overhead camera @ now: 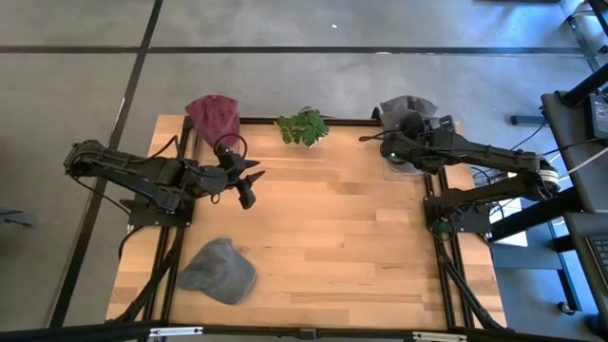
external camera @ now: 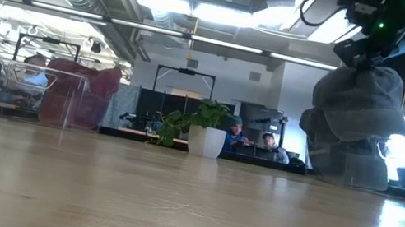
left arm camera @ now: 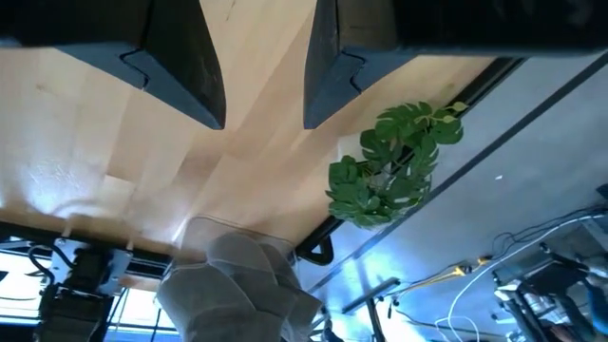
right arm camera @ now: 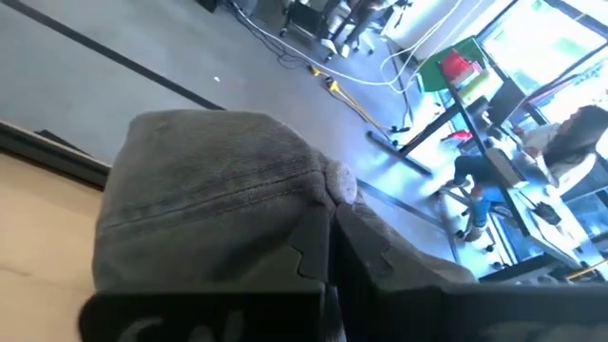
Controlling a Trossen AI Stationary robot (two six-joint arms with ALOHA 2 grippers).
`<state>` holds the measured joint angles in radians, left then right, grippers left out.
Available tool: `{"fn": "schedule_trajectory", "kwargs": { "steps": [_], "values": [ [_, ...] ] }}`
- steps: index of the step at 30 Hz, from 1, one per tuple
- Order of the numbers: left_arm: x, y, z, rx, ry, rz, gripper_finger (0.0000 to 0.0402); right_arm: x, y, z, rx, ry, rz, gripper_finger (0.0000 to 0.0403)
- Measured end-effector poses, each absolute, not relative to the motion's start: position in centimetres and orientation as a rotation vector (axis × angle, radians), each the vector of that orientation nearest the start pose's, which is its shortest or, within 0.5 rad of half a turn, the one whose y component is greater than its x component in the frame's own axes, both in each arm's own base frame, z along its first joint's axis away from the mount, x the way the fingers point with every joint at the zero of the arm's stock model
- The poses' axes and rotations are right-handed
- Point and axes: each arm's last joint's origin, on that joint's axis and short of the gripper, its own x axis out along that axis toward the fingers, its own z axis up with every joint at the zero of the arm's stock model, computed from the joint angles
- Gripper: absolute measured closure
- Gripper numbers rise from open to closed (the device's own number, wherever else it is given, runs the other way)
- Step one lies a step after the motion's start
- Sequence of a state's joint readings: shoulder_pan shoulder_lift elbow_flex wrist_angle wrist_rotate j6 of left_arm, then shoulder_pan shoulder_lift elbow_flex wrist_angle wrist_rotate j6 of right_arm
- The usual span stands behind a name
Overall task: Pick & Place hat
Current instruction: Put the gray cap into the right transparent bin
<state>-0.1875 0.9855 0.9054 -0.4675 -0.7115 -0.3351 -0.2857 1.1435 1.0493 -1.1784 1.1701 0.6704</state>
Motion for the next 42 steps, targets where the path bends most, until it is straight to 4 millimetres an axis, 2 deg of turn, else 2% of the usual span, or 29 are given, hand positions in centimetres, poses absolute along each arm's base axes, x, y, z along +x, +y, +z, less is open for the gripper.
{"fn": "schedule_trajectory", "kwargs": {
  "steps": [8,15,21,28,35,42],
  "values": [
    [20.1,-1.2,31.7,-0.102,0.416,0.584,0.0263,16.2,-8.7,31.4,-0.11,0.766,-1.588,0.0397],
    [20.1,-0.7,31.7,-0.11,0.418,0.598,0.0263,15.8,-9.1,31.3,-0.132,0.806,-1.597,0.0397],
    [20.1,-0.4,31.6,-0.114,0.42,0.61,0.0263,16.1,-9.1,30.4,-0.085,0.753,-1.614,0.0396],
    [20.1,-0.3,31.6,-0.118,0.431,0.596,0.0263,16.0,-8.6,27.4,-0.034,0.748,-1.613,0.0392],
    [20.1,-0.3,31.6,-0.101,0.436,0.594,0.0263,16.0,-8.1,25.5,-0.053,0.827,-1.543,0.036],
    [20.1,-0.3,31.6,-0.1,0.436,0.592,0.0263,16.2,-8.1,25.6,-0.021,0.818,-1.523,0.0292]
  ]
}}
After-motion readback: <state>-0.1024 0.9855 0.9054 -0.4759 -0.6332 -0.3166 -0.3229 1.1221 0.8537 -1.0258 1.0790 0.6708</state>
